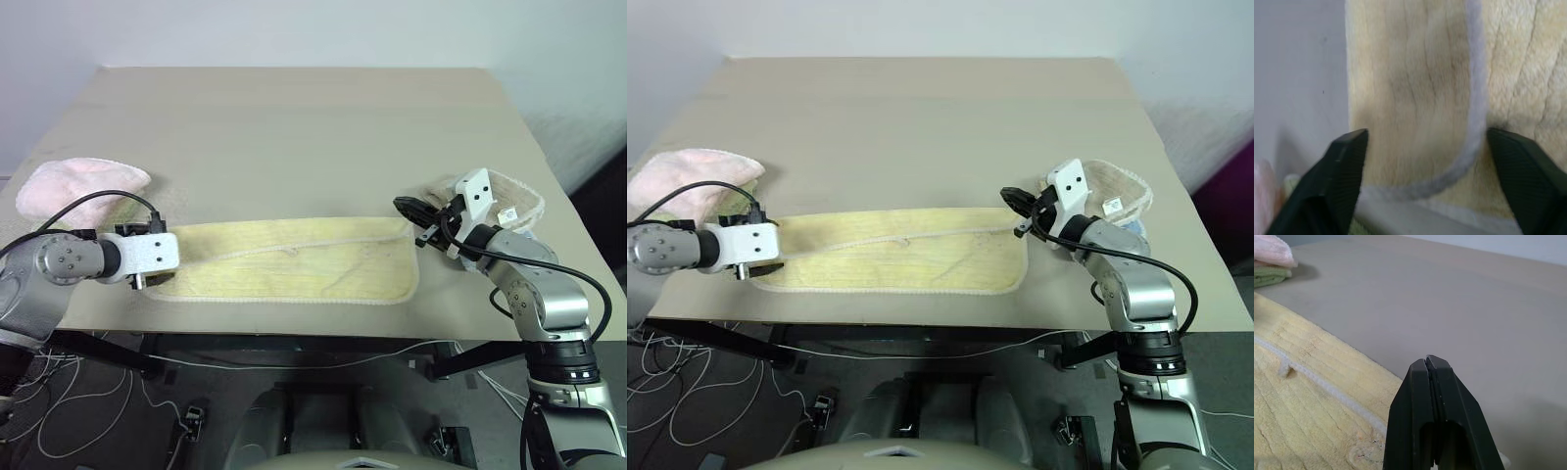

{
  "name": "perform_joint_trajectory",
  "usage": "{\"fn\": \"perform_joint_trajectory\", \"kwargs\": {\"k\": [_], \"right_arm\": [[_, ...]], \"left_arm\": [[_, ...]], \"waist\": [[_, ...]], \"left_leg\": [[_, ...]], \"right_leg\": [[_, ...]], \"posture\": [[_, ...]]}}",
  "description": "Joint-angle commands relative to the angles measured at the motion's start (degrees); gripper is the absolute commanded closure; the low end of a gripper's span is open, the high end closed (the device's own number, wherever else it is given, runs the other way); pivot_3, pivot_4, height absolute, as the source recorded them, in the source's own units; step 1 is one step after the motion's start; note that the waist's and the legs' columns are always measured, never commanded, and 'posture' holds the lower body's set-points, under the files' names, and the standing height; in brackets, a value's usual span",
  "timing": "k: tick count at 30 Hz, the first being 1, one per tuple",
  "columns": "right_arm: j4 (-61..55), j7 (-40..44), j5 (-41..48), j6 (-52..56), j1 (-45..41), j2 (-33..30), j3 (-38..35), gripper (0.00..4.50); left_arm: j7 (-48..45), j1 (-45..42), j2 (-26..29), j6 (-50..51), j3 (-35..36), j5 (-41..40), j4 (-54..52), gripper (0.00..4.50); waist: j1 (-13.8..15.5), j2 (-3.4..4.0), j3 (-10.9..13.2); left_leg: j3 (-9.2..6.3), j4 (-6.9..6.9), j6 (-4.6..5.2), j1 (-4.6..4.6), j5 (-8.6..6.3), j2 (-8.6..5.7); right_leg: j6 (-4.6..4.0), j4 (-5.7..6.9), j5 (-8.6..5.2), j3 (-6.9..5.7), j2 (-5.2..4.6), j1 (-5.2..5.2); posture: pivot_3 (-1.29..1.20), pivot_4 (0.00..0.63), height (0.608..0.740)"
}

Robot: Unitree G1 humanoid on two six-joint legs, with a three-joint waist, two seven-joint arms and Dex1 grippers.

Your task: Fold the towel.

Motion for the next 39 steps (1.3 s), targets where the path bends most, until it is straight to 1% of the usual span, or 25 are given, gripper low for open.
{"fn": "perform_joint_trajectory", "kwargs": {"k": [1, 8, 11, 13, 16, 18, 21, 23, 29, 34, 39], "right_arm": [[-1.6, -0.2, 0.2, -0.9, -0.5, -0.6, -1.5, 4.50], [-1.3, -0.1, 0.1, -1.2, -1.0, -0.7, -1.5, 4.50], [-1.5, 1.5, -1.0, -1.7, -1.2, -2.0, -0.2, 4.50], [-1.8, 3.2, -2.8, -3.0, -1.0, -3.7, 1.3, 4.50], [-0.4, 7.6, -10.2, -11.0, -0.4, -9.4, 5.6, 4.50], [0.7, 10.2, -12.7, -15.2, -0.7, -12.1, 7.2, 4.50], [2.1, 13.3, -15.5, -20.8, -1.4, -14.6, 9.0, 3.90], [3.9, 14.0, -19.1, -26.3, -1.4, -15.9, 10.7, 3.24], [15.3, 9.6, -32.5, -46.9, -4.3, -16.5, 16.2, 1.26], [26.1, 2.6, -41.0, -56.6, -9.4, -16.1, 18.3, 1.26], [34.2, -2.9, -46.1, -62.1, -13.3, -15.5, 19.9, 1.26]], "left_arm": [[0.4, -1.4, -0.3, -1.6, 0.0, 0.9, 0.5, 1.98], [0.8, -1.3, -1.0, -2.1, 0.6, 0.6, 0.5, 4.43], [0.9, -1.0, -1.0, -1.7, 1.9, -0.6, -0.3, 4.47], [1.0, -0.7, -1.6, -1.3, 3.5, -2.8, -1.2, 4.47], [1.4, 0.8, -2.3, -0.1, 7.6, -6.5, -2.8, 4.47], [2.4, 1.8, -2.3, 0.3, 9.5, -7.1, -3.0, 4.47], [3.2, 3.1, -2.0, 0.5, 10.7, -6.8, -3.0, 4.50], [3.4, 3.3, -2.0, 0.7, 10.8, -6.7, -3.0, 4.50], [3.6, 3.0, -2.5, 1.3, 10.2, -6.8, -3.7, 4.50], [3.6, 3.2, -2.8, 2.1, 10.0, -6.8, -4.7, 4.50], [3.4, 3.6, -3.0, 2.9, 10.2, -7.0, -5.7, 4.50]], "waist": [[0.0, 0.00, 0.0], [-0.1, 0.00, 0.0], [-0.1, 0.00, 0.0], [-0.1, 0.00, 0.0], [-0.1, 0.00, 0.0], [-0.1, 0.00, 0.0], [-0.2, 0.00, 0.0], [-0.2, 0.00, 0.0], [-0.2, -0.01, 0.0], [-0.2, 0.00, 0.0], [-0.2, 0.00, 0.0]], "left_leg": [[0.00, 0.00, 0.00, 0.00, 0.00, 0.00], [0.00, 0.00, 0.00, 0.00, 0.00, 0.00], [0.00, 0.00, 0.00, 0.00, 0.00, 0.00], [0.00, 0.01, 0.00, 0.00, 0.00, 0.00], [0.01, 0.06, 0.02, -0.01, -0.01, 0.00], [0.01, 0.07, 0.02, -0.01, -0.01, 0.00], [0.01, 0.08, 0.02, -0.01, -0.01, 0.02], [0.01, 0.08, 0.02, -0.01, -0.01, 0.03], [0.02, 0.11, 0.02, -0.01, -0.01, 0.02], [0.04, 0.13, 0.02, -0.01, -0.01, 0.00], [0.03, 0.12, 0.01, -0.01, -0.01, 0.01]], "right_leg": [[0.00, 0.00, 0.00, 0.00, 0.00, 0.00], [0.00, 0.03, 0.00, 0.00, 0.00, -0.02], [0.00, 0.03, 0.00, 0.00, 0.01, -0.01], [0.00, 0.03, 0.00, 0.00, 0.01, -0.01], [0.00, 0.02, 0.00, -0.01, 0.00, -0.01], [0.01, 0.02, 0.00, -0.01, 0.00, -0.01], [0.01, 0.03, 0.00, -0.01, 0.01, 0.00], [0.01, 0.03, 0.00, -0.01, 0.01, 0.00], [0.01, 0.04, 0.00, -0.02, 0.03, 0.00], [0.01, 0.06, 0.00, -0.01, 0.04, 0.00], [0.00, 0.06, 0.00, -0.01, 0.06, -0.01]], "posture": [[0.00, 0.150, 0.740], [0.00, 0.150, 0.740], [0.00, 0.150, 0.740], [0.00, 0.150, 0.740], [0.00, 0.150, 0.740], [0.00, 0.150, 0.740], [0.00, 0.150, 0.740], [0.00, 0.150, 0.740], [0.00, 0.150, 0.740], [0.00, 0.150, 0.740], [0.00, 0.150, 0.740]]}}
